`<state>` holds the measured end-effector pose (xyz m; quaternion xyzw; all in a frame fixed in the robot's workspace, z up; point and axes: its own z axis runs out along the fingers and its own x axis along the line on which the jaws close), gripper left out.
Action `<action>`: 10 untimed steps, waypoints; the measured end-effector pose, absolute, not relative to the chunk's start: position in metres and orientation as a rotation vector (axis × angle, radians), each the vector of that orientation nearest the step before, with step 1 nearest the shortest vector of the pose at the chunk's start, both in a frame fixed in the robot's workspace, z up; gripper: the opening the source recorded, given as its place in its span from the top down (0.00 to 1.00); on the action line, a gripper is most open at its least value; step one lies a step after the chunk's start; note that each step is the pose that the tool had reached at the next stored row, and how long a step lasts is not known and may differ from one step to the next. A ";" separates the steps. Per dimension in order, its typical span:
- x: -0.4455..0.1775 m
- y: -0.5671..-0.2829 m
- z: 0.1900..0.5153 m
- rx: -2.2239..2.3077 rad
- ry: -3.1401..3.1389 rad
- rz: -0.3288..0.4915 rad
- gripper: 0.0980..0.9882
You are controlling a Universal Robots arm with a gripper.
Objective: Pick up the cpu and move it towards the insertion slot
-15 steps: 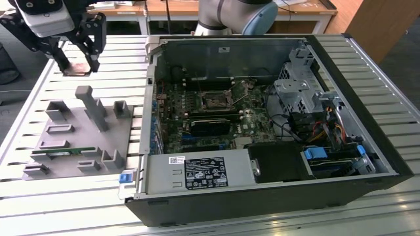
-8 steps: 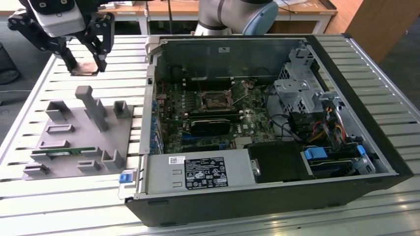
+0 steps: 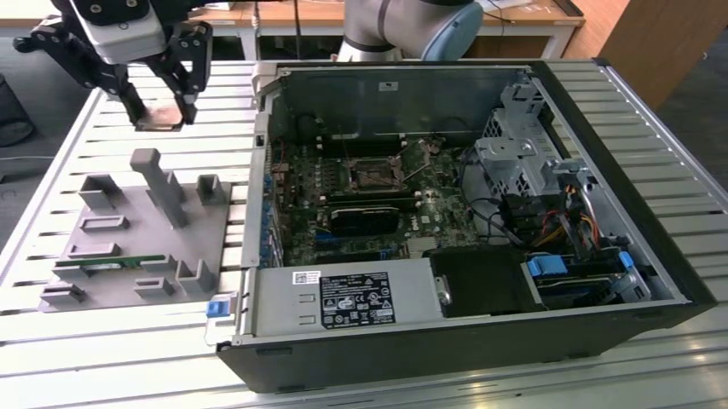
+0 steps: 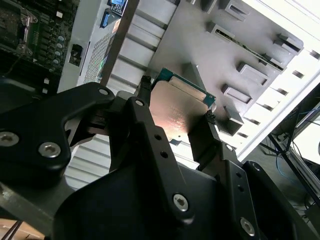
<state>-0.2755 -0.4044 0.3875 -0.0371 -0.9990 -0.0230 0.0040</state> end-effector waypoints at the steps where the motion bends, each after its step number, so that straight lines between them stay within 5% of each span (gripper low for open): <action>1: -0.274 -0.404 0.387 -0.116 -3.131 -0.072 0.49; 10: -0.262 -0.404 0.387 -0.116 -3.131 -0.072 0.49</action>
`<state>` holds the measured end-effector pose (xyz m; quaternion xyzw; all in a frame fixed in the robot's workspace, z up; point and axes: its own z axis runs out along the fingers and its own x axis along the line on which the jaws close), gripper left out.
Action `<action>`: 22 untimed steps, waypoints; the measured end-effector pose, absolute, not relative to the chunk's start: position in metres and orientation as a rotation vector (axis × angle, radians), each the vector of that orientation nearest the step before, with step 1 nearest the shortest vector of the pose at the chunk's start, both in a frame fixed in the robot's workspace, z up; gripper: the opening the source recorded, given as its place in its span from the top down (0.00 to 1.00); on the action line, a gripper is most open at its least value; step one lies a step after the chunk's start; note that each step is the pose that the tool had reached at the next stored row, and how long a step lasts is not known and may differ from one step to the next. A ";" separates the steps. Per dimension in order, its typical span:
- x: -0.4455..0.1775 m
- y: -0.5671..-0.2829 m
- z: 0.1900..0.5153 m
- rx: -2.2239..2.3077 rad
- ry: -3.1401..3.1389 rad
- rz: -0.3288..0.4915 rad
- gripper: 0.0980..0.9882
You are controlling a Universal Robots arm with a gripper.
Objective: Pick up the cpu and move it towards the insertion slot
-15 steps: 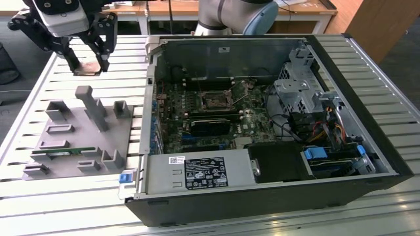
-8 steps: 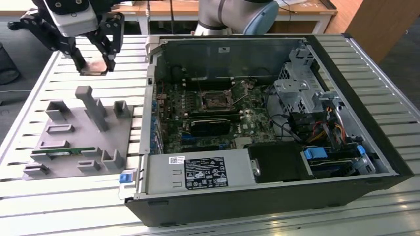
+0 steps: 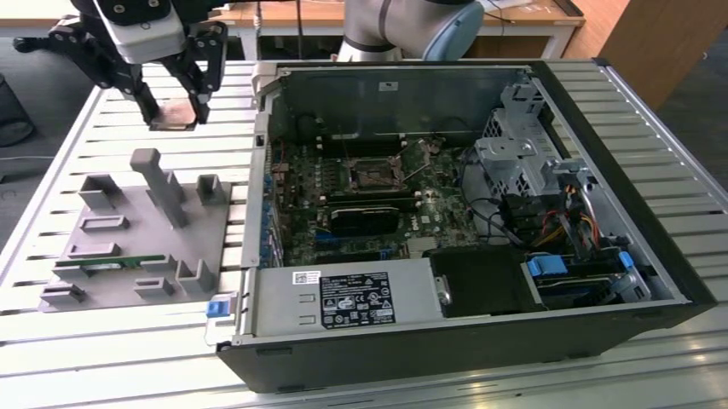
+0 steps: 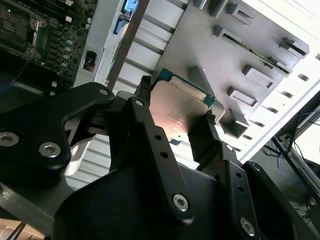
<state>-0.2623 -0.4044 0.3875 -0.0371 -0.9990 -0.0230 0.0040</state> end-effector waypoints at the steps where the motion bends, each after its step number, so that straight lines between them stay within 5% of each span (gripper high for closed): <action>1: -0.261 -0.404 0.387 -0.116 -3.131 -0.072 0.49; 22: -0.231 -0.404 0.387 -0.116 -3.131 -0.072 0.49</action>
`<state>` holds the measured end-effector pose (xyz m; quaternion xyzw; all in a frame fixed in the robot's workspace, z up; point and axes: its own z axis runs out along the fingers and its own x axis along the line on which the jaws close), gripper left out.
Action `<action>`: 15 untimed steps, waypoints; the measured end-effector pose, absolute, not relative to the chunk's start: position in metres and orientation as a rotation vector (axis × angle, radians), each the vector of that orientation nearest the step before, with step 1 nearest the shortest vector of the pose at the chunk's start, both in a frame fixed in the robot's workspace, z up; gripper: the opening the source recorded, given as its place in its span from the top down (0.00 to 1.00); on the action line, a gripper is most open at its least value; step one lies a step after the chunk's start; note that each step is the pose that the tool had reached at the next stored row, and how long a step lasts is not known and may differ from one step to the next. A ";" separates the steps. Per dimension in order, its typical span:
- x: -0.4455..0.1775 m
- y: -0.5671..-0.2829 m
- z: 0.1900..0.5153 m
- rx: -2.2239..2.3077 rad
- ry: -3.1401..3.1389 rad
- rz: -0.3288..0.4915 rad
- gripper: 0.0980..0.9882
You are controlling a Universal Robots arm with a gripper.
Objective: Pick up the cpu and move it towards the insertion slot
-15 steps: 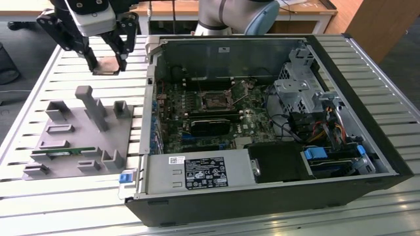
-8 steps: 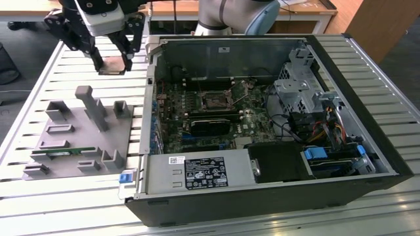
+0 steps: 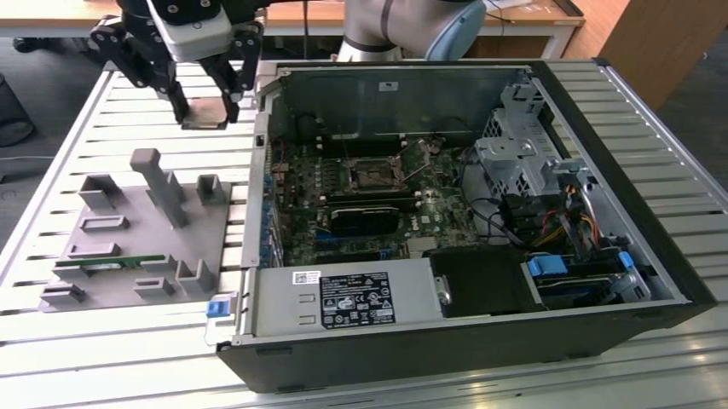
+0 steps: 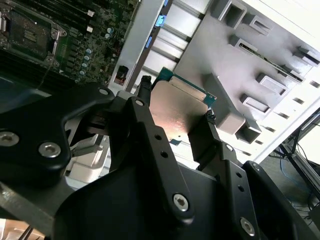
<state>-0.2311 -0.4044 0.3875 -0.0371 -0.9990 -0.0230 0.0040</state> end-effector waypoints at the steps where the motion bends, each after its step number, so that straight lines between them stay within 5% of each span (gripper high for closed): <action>1: -0.230 -0.404 0.387 -0.116 -3.131 -0.072 0.49; 15: -0.211 -0.404 0.387 -0.116 -3.131 -0.072 0.49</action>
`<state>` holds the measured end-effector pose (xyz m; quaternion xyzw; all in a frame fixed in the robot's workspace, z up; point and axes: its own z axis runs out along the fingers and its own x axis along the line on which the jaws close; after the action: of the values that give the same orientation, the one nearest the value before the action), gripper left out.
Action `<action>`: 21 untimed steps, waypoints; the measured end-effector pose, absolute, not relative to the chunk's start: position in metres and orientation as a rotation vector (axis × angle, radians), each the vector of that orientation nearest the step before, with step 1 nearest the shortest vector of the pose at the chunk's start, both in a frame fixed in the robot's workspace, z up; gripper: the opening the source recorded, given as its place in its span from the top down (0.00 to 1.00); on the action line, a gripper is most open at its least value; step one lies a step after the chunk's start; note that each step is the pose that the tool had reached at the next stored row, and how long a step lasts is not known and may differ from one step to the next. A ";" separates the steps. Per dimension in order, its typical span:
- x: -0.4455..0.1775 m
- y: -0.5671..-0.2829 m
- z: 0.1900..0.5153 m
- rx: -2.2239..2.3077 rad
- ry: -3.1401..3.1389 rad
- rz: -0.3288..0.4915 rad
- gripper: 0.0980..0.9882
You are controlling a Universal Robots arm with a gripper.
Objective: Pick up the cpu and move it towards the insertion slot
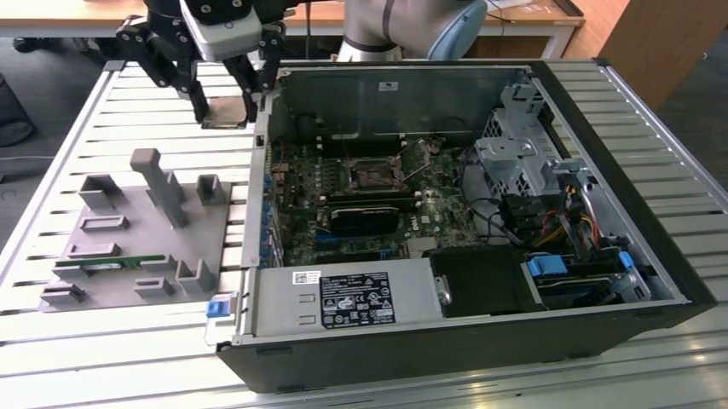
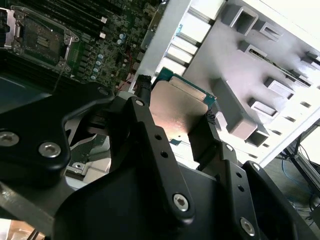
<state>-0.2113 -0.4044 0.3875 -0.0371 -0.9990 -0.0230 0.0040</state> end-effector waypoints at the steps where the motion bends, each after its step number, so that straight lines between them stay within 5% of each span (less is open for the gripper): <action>1: -0.210 -0.404 0.387 -0.116 -3.131 -0.072 0.49; 21: -0.186 -0.404 0.387 -0.116 -3.131 -0.072 0.49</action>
<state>-0.1860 -0.4044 0.3875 -0.0371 -0.9990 -0.0230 0.0040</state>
